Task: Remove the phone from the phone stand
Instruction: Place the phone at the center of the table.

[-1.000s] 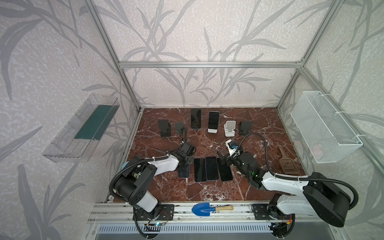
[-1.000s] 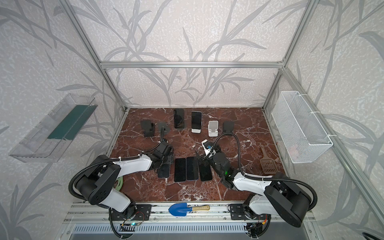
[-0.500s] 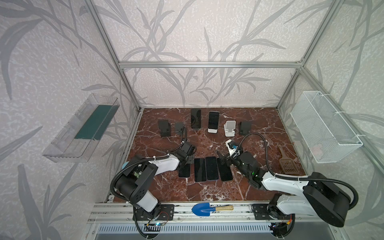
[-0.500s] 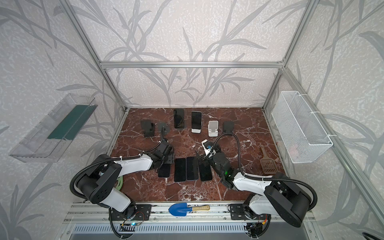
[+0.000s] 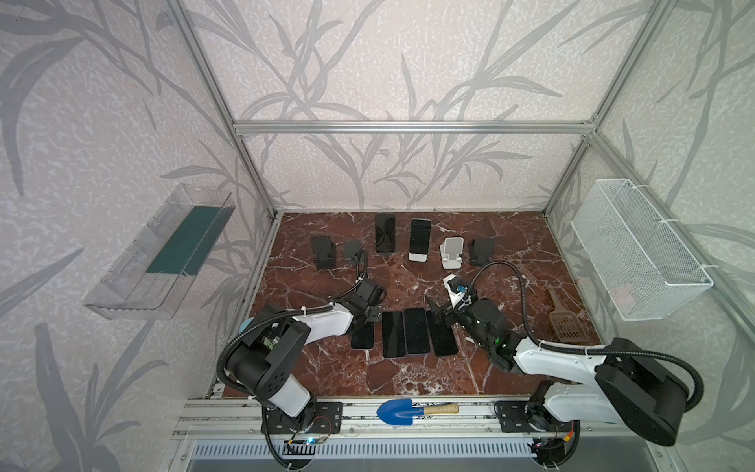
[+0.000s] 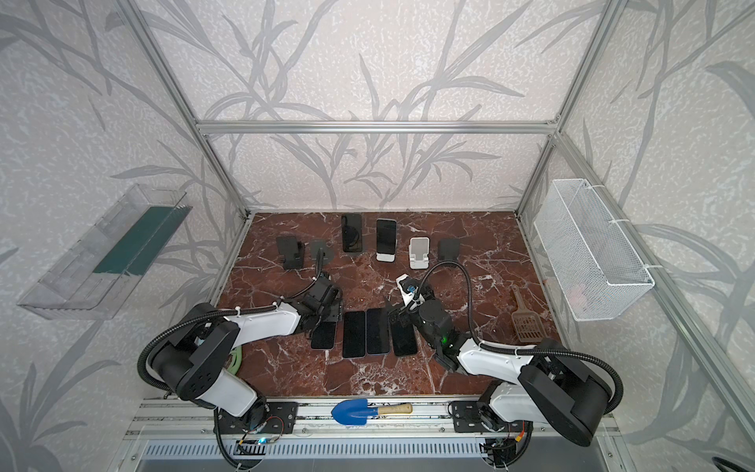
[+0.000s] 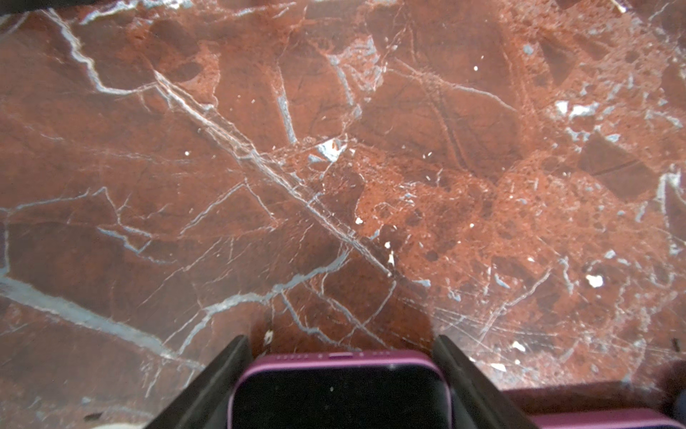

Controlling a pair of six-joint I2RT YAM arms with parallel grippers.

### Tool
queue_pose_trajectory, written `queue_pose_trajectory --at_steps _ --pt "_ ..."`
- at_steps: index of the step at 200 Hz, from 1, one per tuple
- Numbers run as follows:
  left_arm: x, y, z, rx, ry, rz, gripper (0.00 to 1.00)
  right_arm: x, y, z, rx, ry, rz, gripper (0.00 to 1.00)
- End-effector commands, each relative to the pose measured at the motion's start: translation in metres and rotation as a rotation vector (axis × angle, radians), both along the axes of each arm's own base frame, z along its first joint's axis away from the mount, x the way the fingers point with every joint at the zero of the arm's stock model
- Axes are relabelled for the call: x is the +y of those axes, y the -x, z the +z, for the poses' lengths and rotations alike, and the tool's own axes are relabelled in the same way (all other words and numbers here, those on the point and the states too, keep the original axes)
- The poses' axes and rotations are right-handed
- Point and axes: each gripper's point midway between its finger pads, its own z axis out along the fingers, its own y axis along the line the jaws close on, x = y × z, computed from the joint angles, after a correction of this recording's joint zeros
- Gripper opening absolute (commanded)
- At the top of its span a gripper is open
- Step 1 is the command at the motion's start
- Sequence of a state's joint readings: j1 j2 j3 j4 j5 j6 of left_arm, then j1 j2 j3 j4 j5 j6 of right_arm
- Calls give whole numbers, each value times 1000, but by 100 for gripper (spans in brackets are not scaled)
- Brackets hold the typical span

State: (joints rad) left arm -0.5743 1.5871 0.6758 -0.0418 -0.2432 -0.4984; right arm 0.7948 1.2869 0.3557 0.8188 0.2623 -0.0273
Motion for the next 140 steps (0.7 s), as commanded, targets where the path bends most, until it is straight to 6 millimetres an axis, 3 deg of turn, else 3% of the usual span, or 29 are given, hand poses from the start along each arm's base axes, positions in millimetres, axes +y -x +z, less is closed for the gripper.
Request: queue_pose_trajectory --at_steps 1,140 --pt "6 17 -21 104 -32 6 77 -3 0 7 -25 -27 -18 99" --pt "3 16 -20 109 -29 -8 77 -3 0 6 -22 -31 -19 99"
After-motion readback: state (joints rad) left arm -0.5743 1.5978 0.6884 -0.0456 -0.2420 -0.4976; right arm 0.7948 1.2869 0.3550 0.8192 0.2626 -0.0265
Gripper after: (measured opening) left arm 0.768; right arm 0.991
